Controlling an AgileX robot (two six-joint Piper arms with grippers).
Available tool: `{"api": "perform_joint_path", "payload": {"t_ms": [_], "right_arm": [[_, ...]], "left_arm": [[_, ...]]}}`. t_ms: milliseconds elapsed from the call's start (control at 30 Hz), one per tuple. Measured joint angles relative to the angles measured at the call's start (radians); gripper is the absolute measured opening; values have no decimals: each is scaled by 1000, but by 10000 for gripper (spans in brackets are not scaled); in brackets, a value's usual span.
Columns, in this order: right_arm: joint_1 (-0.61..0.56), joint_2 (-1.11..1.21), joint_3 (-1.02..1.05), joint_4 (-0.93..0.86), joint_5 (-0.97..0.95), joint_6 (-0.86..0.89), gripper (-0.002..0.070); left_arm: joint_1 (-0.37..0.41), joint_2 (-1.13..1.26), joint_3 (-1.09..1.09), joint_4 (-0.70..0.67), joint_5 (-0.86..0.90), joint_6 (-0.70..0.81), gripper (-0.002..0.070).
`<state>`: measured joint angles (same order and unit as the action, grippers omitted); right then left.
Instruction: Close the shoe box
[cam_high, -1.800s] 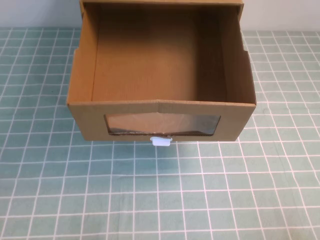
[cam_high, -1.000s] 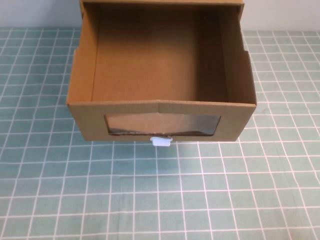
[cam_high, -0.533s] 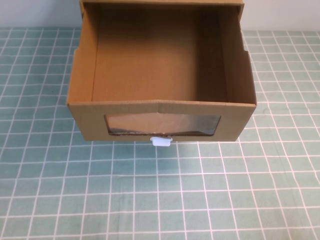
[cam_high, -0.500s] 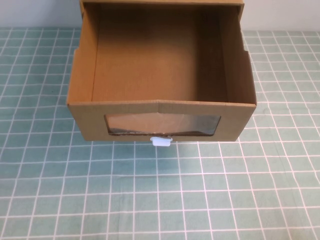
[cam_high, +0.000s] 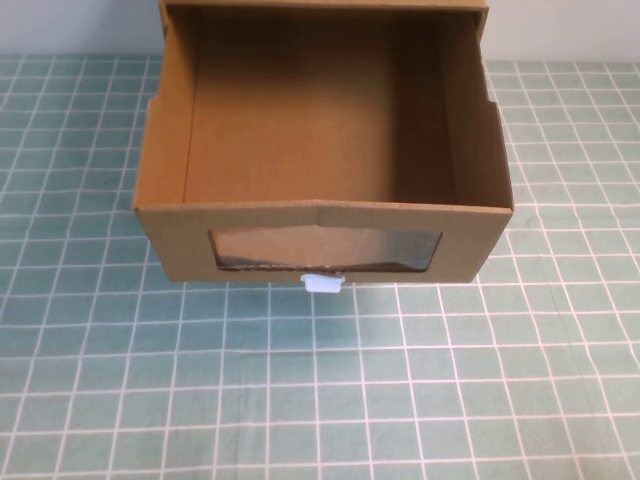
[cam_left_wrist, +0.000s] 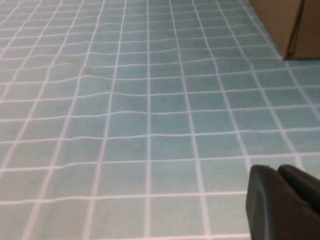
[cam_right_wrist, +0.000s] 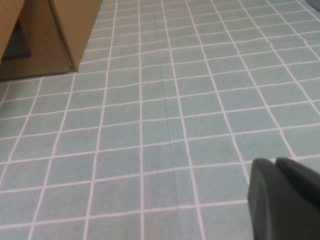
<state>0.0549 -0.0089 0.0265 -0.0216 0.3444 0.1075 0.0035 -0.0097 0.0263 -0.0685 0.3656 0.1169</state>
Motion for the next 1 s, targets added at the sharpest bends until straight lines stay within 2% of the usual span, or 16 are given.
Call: {"api": "perform_joint_path", "payload": {"t_ms": [100, 333, 467, 567, 700, 900, 1000], "right_arm": [[0, 0, 0, 0, 0, 0, -13], [-14, 0, 0, 0, 2, 0, -13], [-14, -2, 0, 0, 2, 0, -13], [-14, -2, 0, 0, 2, 0, -13], [-14, -4, 0, 0, 2, 0, -13], [-14, -4, 0, 0, 2, 0, -13], [-14, -4, 0, 0, 2, 0, -13]], "left_arm": [[0, 0, 0, -91, -39, -28, -5], [0, 0, 0, -435, -366, -88, -5], [0, -2, 0, -501, -423, -96, -5], [0, -2, -51, -477, -292, -83, -5], [0, 68, -256, -451, -77, 13, -5], [0, 397, -616, -444, 233, 71, -5], [0, 590, -778, -471, 298, 148, -5]]}}
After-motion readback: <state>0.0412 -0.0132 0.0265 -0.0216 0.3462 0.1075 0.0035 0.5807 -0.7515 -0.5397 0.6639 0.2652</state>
